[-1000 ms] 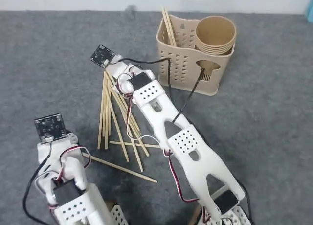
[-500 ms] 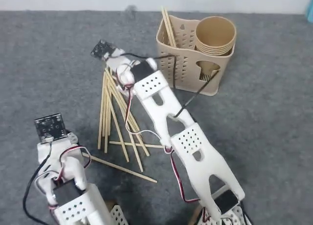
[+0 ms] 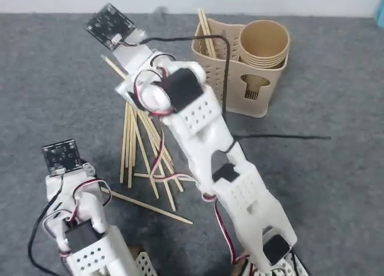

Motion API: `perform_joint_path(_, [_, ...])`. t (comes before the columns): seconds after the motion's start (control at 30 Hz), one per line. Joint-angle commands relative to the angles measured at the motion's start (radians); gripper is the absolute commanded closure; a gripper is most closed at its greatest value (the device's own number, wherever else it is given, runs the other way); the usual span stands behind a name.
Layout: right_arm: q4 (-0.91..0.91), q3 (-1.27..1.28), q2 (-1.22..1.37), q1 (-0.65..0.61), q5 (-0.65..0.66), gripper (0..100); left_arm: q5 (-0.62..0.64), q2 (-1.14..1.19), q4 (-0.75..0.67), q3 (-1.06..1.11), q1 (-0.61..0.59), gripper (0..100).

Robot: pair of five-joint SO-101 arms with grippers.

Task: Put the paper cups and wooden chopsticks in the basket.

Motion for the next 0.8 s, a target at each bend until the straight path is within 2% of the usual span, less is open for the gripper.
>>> perform_joint_path(0.0, [0.048,-0.048,-0.157,-0.028,-0.018,99.1,-0.009,-0.02,0.0,-0.005,0.003,98])
perform_joint_path(0.17, [0.048,0.054,-0.295,-0.03,-0.018,99.2,-0.009,-0.02,0.0,-0.005,0.003,98])
perform_joint_path(0.47, [0.031,0.592,-0.68,-0.024,-0.018,99.2,-0.009,-0.02,0.0,-0.005,0.003,98])
perform_joint_path(0.77, [0.005,0.713,-0.845,0.051,-0.026,99.1,-0.009,-0.02,0.0,-0.005,0.002,98])
